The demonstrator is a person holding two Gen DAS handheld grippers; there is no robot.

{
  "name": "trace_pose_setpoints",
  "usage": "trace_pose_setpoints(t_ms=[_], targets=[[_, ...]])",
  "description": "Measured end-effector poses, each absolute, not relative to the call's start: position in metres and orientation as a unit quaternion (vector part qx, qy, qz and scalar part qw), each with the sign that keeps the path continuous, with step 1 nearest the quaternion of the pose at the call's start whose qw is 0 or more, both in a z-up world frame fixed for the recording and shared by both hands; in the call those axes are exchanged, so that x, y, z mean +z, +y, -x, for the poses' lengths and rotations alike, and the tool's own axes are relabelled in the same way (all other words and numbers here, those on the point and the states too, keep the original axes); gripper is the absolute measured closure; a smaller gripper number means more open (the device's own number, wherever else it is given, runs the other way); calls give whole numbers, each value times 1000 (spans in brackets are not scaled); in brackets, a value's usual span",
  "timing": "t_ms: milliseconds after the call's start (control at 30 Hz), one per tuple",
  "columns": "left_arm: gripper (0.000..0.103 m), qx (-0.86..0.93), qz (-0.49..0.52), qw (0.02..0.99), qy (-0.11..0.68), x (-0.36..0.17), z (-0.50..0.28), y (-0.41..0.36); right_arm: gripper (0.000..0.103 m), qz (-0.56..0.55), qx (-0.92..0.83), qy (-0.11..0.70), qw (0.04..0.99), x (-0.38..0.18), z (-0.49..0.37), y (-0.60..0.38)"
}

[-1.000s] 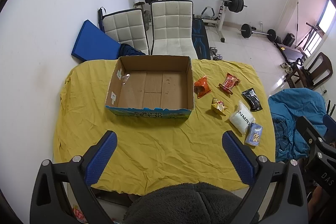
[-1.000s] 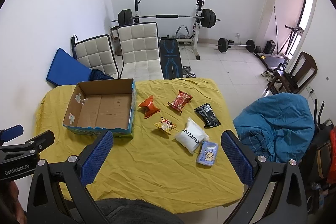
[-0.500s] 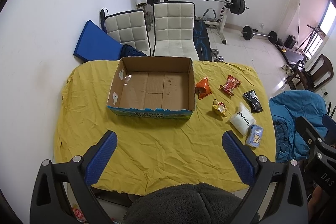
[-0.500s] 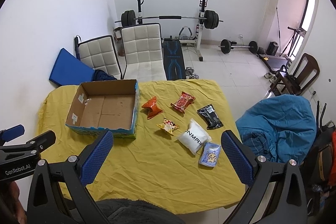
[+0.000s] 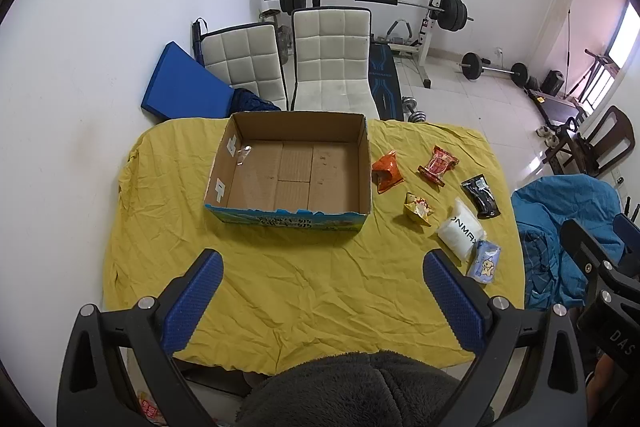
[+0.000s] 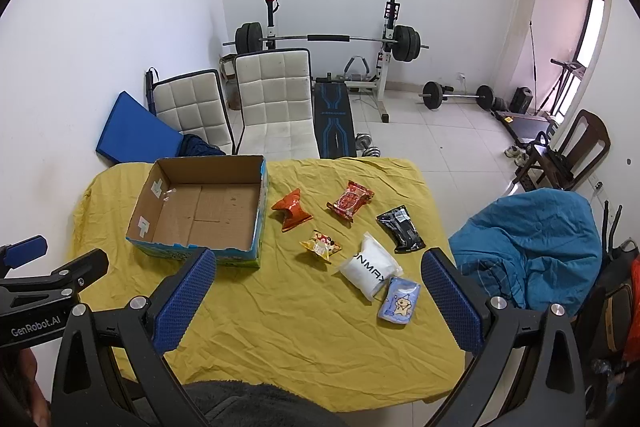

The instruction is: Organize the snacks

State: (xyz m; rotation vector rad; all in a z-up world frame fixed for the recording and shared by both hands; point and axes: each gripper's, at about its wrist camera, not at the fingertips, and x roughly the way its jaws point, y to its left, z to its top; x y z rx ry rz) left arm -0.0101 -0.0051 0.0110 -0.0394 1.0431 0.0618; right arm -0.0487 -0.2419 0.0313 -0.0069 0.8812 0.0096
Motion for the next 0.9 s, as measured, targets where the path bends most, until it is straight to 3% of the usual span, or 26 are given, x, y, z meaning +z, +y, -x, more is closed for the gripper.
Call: trace_pose_setpoints(t_ms=[533,733,900], targets=[[0,24,15,858,512,2,-2,-15,0,-24,2,449,893,14,33,-257],[0,-7,11,845,534,-29,-38,-42,0,-58,-47,487,870,-25,9,-307],[0,-33,-18,828,560,-74,-75,-78,0,-99,-101,546,826,-89,-15,-378]])
